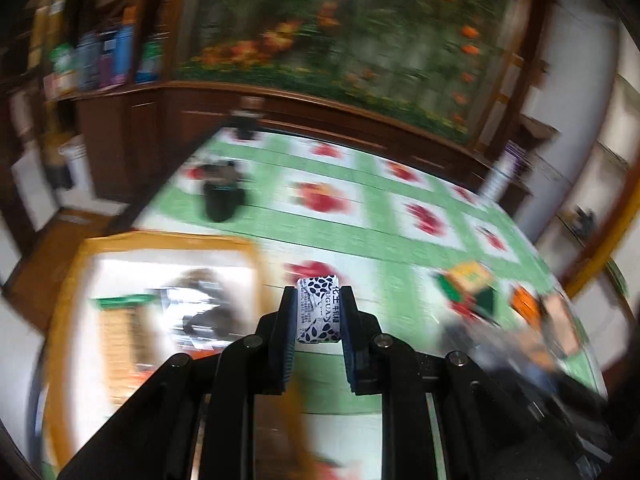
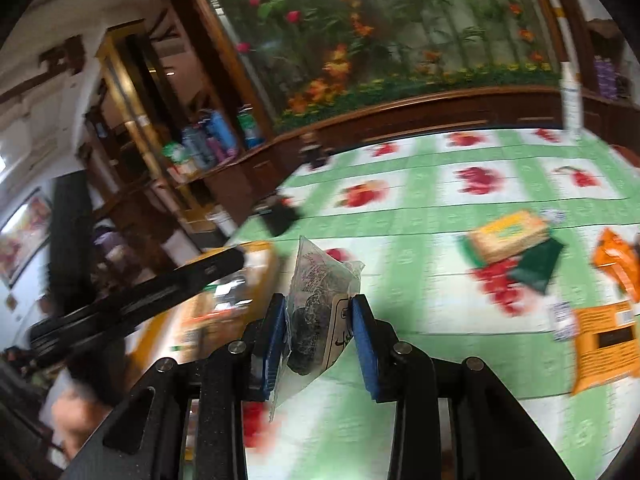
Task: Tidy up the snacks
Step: 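Carry the clear bag and the patterned packet over the white tray with both tools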
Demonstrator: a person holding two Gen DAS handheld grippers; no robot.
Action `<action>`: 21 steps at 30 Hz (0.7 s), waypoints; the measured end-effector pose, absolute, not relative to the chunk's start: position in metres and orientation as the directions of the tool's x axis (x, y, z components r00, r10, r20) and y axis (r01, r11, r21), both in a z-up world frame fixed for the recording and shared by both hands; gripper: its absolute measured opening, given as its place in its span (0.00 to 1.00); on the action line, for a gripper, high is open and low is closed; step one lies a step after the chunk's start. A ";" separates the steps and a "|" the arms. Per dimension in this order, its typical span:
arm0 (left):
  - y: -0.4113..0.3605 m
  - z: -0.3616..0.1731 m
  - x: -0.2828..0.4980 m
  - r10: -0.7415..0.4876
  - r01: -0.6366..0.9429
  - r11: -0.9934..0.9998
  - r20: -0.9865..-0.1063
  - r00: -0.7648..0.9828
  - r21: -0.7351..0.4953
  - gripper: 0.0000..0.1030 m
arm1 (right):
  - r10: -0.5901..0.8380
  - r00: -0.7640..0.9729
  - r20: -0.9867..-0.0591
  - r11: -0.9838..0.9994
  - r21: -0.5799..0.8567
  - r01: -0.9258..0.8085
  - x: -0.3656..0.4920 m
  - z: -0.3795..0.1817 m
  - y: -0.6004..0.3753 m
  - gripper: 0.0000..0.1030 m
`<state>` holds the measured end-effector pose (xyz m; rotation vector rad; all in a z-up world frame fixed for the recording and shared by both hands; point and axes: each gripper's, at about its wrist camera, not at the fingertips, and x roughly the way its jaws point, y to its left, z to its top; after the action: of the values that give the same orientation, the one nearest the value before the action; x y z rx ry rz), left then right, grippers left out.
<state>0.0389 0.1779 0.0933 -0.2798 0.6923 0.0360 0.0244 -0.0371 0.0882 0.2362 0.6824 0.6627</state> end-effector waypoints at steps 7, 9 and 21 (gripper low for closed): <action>0.253 0.072 0.044 0.127 -0.315 0.939 -0.712 0.691 -0.139 0.19 | 0.780 0.430 -0.454 0.623 0.501 -0.600 0.002 0.081 0.039 0.35; 0.270 0.063 0.045 0.167 -0.373 0.920 -0.738 0.654 -0.123 0.19 | 0.798 0.379 -0.468 0.595 0.518 -0.614 0.002 0.069 0.059 0.35; 0.274 0.041 0.052 0.229 -0.417 0.908 -0.785 0.576 -0.041 0.19 | 0.809 0.228 -0.541 0.549 0.561 -0.619 0.008 0.028 0.086 0.35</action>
<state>0.0523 0.2743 0.0411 -0.2318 0.8804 0.3823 0.0076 0.0861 0.0281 0.2470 0.9029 0.9974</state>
